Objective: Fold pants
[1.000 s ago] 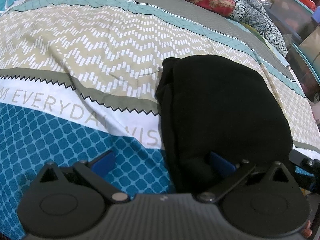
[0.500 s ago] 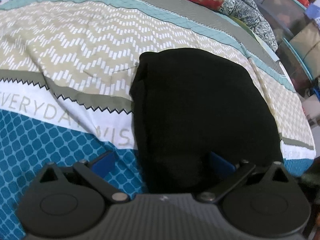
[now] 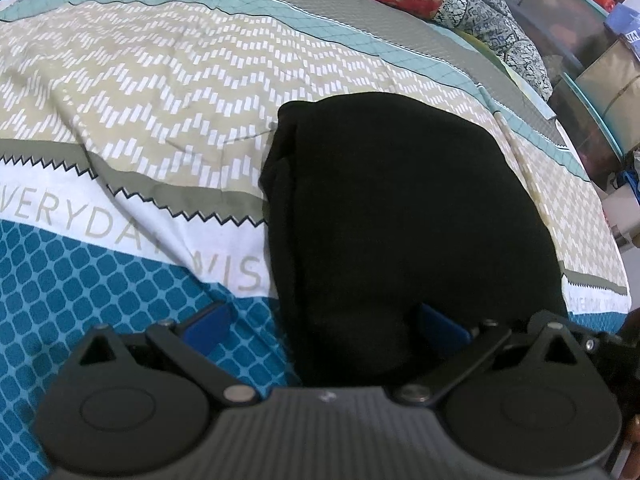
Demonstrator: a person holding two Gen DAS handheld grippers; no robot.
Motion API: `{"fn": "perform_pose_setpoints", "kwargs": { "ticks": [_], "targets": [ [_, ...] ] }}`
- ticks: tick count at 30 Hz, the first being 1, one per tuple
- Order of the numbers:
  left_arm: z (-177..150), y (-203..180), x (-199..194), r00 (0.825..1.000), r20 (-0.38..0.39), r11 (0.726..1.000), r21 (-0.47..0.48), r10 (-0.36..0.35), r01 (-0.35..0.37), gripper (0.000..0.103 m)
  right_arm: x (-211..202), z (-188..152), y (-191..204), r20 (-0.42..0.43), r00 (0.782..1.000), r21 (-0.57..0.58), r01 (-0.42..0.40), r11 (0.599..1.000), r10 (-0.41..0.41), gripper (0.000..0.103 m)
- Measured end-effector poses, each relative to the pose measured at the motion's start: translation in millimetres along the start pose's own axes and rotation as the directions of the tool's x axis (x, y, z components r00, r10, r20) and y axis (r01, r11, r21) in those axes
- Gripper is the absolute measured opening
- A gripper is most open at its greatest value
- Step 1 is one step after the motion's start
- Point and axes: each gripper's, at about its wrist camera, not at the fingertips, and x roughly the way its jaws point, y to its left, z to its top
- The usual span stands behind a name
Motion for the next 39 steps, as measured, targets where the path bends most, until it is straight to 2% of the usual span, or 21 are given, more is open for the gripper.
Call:
{"fn": "perform_pose_setpoints", "kwargs": {
  "ticks": [5,10,18,28,34,39],
  "targets": [
    [-2,-2,0,1.000,0.007,1.000,0.003,0.008,-0.008,0.103,4,0,6,0.011,1.000,-0.013,0.028,1.000,-0.028,0.103],
    [-2,-3,1,1.000,0.013,1.000,0.002,0.020,-0.020,0.103,16,5,17,-0.004,0.997,-0.072,0.072,0.995,-0.072,0.103],
    [-1,-2,0,1.000,0.014,1.000,0.001,0.020,-0.020,0.103,14,12,2,-0.010,1.000,-0.005,0.008,1.000,-0.008,0.103],
    [-1,-1,1,1.000,0.015,1.000,0.007,0.015,-0.015,0.103,7,8,-1,0.012,0.999,0.018,-0.031,0.999,0.030,0.103],
    [-1,1,0,1.000,0.015,1.000,0.010,0.004,-0.004,0.103,4,4,-2,0.068,0.997,0.039,-0.034,0.999,0.031,0.103],
    [1,6,-3,1.000,0.000,1.000,-0.002,-0.029,0.029,0.103,0,12,-5,0.054,0.998,0.095,-0.035,0.995,0.030,0.103]
  ]
}}
